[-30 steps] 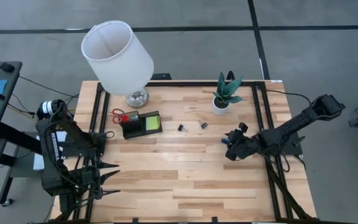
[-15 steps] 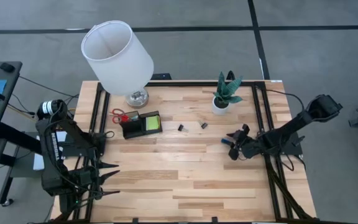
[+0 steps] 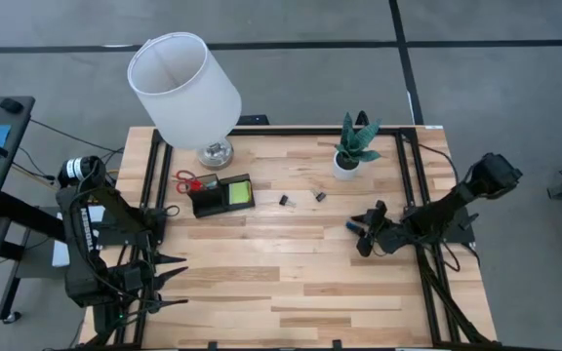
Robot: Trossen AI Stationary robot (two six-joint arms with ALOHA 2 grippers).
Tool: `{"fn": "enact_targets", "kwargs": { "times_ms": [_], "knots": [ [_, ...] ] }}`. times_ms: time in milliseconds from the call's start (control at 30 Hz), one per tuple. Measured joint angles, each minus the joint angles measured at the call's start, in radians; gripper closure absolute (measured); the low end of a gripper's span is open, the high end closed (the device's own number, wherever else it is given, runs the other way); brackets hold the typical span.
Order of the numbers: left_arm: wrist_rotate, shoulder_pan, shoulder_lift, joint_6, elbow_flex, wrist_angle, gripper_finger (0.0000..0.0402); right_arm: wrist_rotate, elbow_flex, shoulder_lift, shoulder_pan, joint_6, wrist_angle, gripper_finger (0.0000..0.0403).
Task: Pick and place office supplies into organizer
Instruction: Put the blue eraser into the black desk organizer
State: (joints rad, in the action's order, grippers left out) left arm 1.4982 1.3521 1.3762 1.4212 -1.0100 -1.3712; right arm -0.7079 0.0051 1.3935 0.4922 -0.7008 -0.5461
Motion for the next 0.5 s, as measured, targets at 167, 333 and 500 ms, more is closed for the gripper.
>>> {"fn": "enact_targets", "kwargs": {
  "times_ms": [167, 333, 500],
  "knots": [
    [0.001, 0.000, 0.000, 0.000, 0.000, 0.000, 0.0329, -0.030, 0.009, 0.084, 0.024, -0.002, -0.078, 0.0248],
    [0.001, 0.000, 0.000, -0.013, 0.000, 0.000, 0.0329, -0.089, 0.037, 0.211, 0.032, -0.006, -0.172, 0.0248],
    [-0.017, 0.000, 0.000, -0.009, 0.000, 0.000, 0.0329, -0.165, 0.076, 0.354, 0.039, -0.072, -0.256, 0.0257]
  ]
}}
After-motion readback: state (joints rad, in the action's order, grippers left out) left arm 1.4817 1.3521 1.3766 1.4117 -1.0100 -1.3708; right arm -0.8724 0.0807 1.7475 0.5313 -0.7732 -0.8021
